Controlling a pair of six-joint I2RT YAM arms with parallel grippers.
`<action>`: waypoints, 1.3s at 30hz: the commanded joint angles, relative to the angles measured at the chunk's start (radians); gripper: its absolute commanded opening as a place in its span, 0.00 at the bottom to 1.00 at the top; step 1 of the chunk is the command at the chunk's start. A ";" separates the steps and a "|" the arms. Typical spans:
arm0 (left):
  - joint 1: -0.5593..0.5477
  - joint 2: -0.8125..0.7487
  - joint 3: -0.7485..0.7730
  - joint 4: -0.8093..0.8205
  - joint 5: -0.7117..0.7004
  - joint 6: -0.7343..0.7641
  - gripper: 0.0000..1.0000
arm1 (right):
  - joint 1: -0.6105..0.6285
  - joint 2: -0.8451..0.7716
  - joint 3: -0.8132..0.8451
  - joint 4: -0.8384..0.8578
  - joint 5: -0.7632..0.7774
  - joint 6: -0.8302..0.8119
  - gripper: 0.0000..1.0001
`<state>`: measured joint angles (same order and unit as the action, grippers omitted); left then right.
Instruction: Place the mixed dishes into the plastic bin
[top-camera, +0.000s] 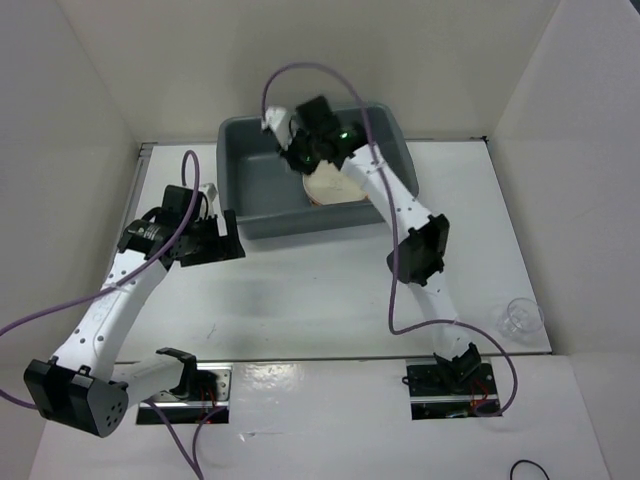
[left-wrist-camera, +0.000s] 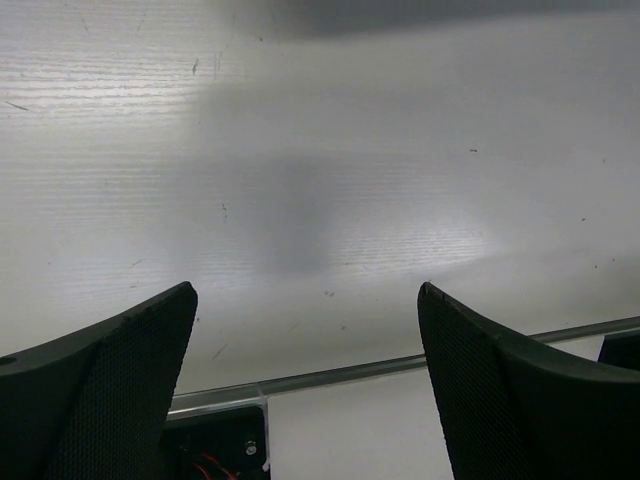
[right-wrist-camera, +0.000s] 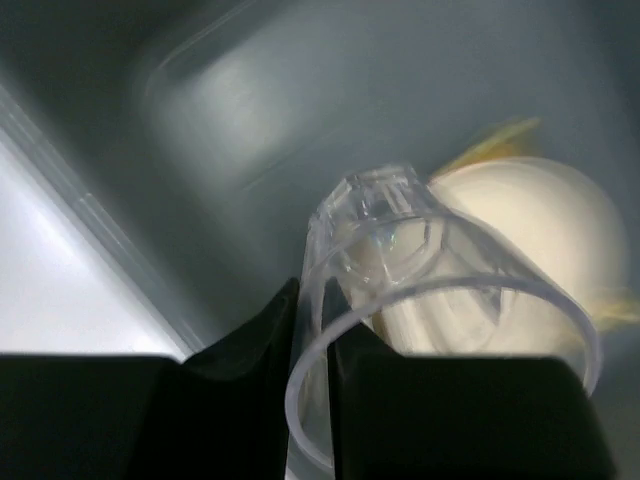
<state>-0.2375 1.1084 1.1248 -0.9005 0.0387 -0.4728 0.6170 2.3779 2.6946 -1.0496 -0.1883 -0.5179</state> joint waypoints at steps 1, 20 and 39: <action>0.014 -0.021 0.052 -0.009 -0.035 0.020 0.97 | 0.059 0.121 0.295 -0.224 -0.031 0.045 0.01; 0.032 0.059 0.061 -0.049 -0.063 0.011 1.00 | 0.110 0.431 0.442 -0.168 -0.003 -0.039 0.16; 0.041 0.116 0.110 -0.011 -0.164 0.000 1.00 | 0.110 0.218 0.442 -0.058 0.120 0.166 0.64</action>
<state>-0.2031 1.2396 1.1675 -0.9413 -0.0586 -0.4732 0.7219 2.7968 3.1065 -1.1839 -0.1253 -0.4786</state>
